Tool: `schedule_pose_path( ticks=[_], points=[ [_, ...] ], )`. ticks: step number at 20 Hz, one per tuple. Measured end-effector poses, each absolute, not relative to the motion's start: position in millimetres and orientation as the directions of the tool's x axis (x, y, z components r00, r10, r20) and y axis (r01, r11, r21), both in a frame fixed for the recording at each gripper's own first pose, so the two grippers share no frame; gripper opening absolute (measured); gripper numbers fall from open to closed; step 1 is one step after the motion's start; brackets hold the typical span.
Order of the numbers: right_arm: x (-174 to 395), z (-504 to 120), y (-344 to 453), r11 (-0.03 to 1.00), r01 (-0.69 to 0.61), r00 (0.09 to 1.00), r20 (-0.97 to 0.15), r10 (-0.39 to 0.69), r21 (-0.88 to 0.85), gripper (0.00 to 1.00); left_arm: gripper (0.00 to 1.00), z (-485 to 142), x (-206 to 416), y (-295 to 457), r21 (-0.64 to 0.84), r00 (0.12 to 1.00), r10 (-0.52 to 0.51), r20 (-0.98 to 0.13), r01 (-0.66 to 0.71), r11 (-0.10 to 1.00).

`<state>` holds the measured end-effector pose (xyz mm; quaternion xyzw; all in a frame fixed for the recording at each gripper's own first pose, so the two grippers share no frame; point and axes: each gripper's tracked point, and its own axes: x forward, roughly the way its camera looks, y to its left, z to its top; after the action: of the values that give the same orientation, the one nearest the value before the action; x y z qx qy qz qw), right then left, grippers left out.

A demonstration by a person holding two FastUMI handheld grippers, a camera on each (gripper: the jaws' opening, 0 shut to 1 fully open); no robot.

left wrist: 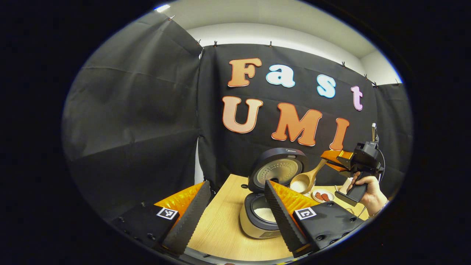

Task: Close the left gripper, press the button to open the rice cooker; take a wooden spoon from the chopstick holder with the right hand, scoop a spoonful of rice and pour it into the rice cooker, then put the wooden spoon back into the chopstick holder.

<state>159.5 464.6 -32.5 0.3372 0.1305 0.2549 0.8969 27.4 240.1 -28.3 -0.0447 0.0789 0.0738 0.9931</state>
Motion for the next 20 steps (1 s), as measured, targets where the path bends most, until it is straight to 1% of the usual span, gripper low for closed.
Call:
schedule_pose_path(
  ticks=[10,11,15,16,19,20],
  points=[
    [146.4,-25.0,471.4,0.685,-0.430,0.828,-0.044,0.558,0.589,0.13,0.98,-26.0,21.8,240.2,-0.074,0.977,0.140,-0.159,-0.153,0.985],
    [145.3,-23.5,472.1,0.688,-0.436,0.828,-0.042,0.560,0.580,0.08,0.98,-25.7,21.7,240.9,-0.072,0.977,0.141,-0.157,-0.154,0.985],
    [142.5,-20.0,476.1,0.703,-0.460,0.825,-0.032,0.564,0.542,0.08,0.99,-25.0,20.1,241.6,-0.069,0.977,0.144,-0.156,-0.156,0.985],
    [141.3,-19.4,477.3,0.704,-0.464,0.823,-0.032,0.567,0.538,0.13,0.99,-25.5,19.2,242.8,-0.070,0.977,0.145,-0.156,-0.158,0.985],
    [138.0,-18.0,479.2,0.701,-0.478,0.816,-0.028,0.578,0.529,0.13,0.99,-24.6,18.3,243.3,-0.070,0.977,0.146,-0.155,-0.158,0.985],
    [136.7,-16.5,479.2,0.703,-0.483,0.815,-0.025,0.579,0.522,0.13,0.98,-25.7,18.6,243.5,-0.070,0.977,0.146,-0.155,-0.158,0.985]
  ],
)
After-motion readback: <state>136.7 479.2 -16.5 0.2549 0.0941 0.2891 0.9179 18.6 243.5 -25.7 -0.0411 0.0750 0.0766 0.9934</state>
